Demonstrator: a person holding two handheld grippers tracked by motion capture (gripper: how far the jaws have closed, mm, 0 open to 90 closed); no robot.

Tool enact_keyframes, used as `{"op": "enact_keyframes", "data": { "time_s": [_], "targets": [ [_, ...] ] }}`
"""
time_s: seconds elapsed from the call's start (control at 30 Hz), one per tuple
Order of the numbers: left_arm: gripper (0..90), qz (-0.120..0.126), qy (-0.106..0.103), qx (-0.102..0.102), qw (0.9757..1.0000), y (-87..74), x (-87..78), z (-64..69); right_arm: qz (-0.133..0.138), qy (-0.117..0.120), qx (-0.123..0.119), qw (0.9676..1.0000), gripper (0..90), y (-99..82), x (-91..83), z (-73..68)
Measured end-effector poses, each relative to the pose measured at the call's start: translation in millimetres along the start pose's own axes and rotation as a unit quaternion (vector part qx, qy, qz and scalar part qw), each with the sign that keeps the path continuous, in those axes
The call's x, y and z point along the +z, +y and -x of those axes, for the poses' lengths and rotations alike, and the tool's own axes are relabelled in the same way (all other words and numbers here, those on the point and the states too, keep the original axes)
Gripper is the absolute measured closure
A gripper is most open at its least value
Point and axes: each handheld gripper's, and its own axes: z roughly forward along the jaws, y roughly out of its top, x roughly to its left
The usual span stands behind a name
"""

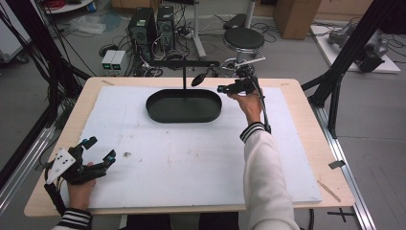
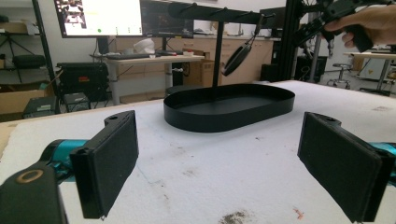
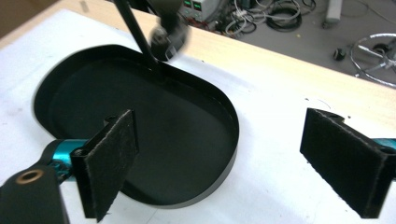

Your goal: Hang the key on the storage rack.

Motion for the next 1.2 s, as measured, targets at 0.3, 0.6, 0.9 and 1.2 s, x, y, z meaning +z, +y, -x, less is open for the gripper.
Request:
{"op": "enact_keyframes", "data": {
  "time_s": [0.3,0.6,0.9,1.2],
  "targets": [
    [12.8,0.000,0.000,0.002,1.0000,0.1,-0.2,0.4,0.105,0.027,-0.009,0.9941,0.3,-5.4,-63.4,-11.7],
    [12.8,0.004,0.001,0.009,1.0000,-0.3,-1.2,1.7,0.171,0.052,-0.041,0.9830,0.3,-60.1,-115.9,-22.3],
    [12.8,0.004,0.002,0.011,0.9999,-0.3,-1.3,1.8,0.242,0.040,-0.068,0.9671,0.3,-138.1,-140.2,-20.2],
    [12.8,0.009,0.002,0.014,0.9999,-0.4,-2.3,2.5,0.308,0.026,-0.059,0.9493,0.3,-204.0,-132.6,-12.2]
  ]
}}
